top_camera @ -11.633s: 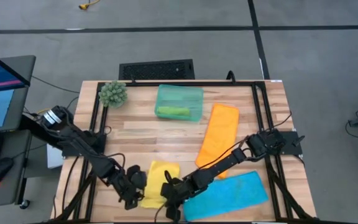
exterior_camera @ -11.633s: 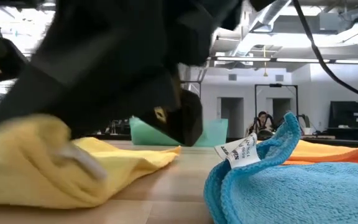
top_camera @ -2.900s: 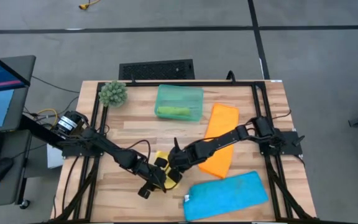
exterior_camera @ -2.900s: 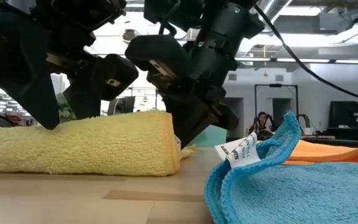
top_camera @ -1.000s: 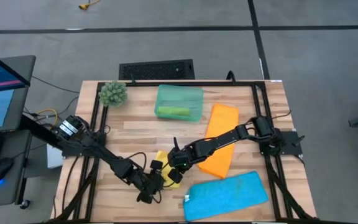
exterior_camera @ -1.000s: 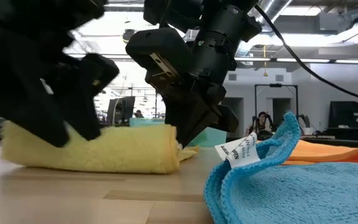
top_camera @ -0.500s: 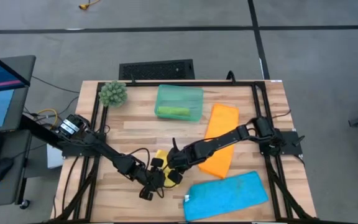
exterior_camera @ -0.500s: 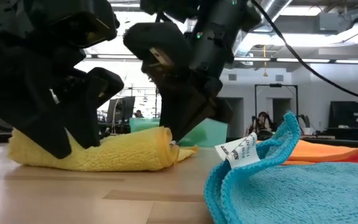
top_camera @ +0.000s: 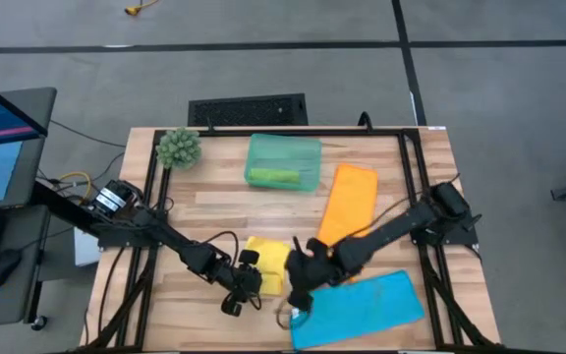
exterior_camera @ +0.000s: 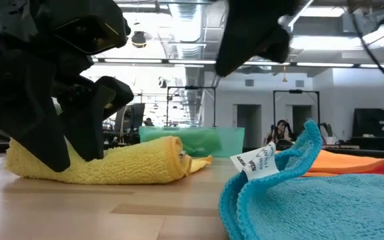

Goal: Roll microfiber towels into tight, uniform cylinder then place into a basket
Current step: Roll the yellow towel

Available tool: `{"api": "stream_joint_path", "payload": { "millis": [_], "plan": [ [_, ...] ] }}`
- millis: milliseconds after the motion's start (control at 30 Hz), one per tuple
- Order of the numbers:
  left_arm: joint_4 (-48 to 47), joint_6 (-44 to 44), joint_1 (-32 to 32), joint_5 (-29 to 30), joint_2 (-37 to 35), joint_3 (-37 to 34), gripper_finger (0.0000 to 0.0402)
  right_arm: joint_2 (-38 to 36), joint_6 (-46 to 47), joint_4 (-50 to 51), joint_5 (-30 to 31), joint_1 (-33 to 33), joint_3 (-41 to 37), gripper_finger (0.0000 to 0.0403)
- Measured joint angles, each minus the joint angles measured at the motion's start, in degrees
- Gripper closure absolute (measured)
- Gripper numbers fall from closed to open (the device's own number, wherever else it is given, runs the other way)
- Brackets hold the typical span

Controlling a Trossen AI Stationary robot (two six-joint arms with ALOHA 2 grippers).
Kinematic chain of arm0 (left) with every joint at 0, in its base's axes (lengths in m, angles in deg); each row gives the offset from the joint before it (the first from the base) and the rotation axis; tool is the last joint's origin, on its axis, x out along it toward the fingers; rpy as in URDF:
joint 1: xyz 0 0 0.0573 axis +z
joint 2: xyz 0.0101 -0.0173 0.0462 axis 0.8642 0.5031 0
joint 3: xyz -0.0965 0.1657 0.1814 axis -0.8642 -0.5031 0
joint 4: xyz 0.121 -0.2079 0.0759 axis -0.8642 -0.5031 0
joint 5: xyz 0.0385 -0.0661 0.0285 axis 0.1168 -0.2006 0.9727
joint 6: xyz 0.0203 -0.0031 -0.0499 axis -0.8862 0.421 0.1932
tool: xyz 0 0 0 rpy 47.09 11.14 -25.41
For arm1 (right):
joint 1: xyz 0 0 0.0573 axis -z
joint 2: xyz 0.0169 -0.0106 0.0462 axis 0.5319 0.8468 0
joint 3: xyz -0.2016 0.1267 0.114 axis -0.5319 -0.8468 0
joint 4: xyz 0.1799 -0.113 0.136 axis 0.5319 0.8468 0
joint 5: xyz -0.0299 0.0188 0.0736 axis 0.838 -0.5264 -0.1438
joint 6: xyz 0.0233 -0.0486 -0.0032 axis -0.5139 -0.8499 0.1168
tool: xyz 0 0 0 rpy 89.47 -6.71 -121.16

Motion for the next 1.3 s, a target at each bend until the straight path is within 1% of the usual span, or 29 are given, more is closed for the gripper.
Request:
{"api": "stream_joint_path", "payload": {
  "millis": [200, 233, 333, 367, 467, 533, 567, 633, 700, 867, 967, 1100, 1167, 1300],
  "plan": [
    [0.12, -0.02, 1.52, -3.63, 0.0, 0.0, 0.0249, 1.39, 0.19, -7.07, 2.05, -5.82, -0.6, 0.0383],
    [0.07, -0.02, 1.74, -4.29, 0.0, 0.02, 0.0249, 2.17, -0.08, -9.53, 2.31, -6.0, -0.46, 0.0379],
    [-0.08, -0.21, 2.62, -5.87, -0.02, 0.02, 0.0249, 3.2, -3.19, -9.98, 3.09, -6.38, -0.79, 0.0366],
    [-0.26, -0.39, 2.83, -6.28, -0.02, 0.02, 0.0249, 4.0, -4.09, -11.76, 2.69, -5.93, -0.4, 0.0361],
    [-0.24, -0.44, 3.48, -7.49, -0.04, 0.02, 0.0249, 5.31, -5.33, -10.11, -0.31, -5.07, -0.83, 0.0343],
    [-0.16, -0.54, 3.82, -8.31, -0.04, 0.02, 0.0249, 6.97, -7.61, -13.43, -4.61, -4.11, -0.41, 0.0327],
    [-0.01, -0.82, 4.09, -8.85, -0.04, 0.02, 0.0249, 7.32, -9.34, -13.48, -6.36, -3.79, -0.44, 0.0318],
    [-0.07, -1.49, 4.36, -9.87, -0.04, 0.02, 0.0249, 8.31, -13.28, -14.25, -8.04, -3.4, -0.55, 0.0296],
    [-0.05, -1.4, 4.76, -10.3, -0.04, 0.02, 0.0249, 9.16, -16.94, -15.56, -8.49, -3.02, -0.21, 0.0272],
    [-0.11, -0.46, 5.39, -10.5, -0.04, 0.02, 0.0249, 9.03, -27.85, -16.88, -7.2, -2.94, -0.22, 0.0216],
    [-0.18, -0.15, 5.44, -9.55, -0.13, 0.02, 0.0249, 9.03, -33.73, -16.87, -3.18, -2.96, -0.24, 0.0195],
    [-0.74, -0.12, 4.81, -5.53, -0.51, 0.02, 0.0249, 9.03, -38.95, -16.72, 2.26, -2.93, -0.24, 0.0183],
    [-0.43, -0.38, 4.47, -3.4, -0.55, 0.02, 0.0249, 9.03, -40.87, -16.85, 2.82, -2.46, -0.24, 0.0182],
    [0.45, -0.44, 4.42, -3.17, -0.55, 0.02, 0.0249, 8.98, -44.48, -17.28, 2.9, -1.19, -1.75, 0.0186]
  ]
}}
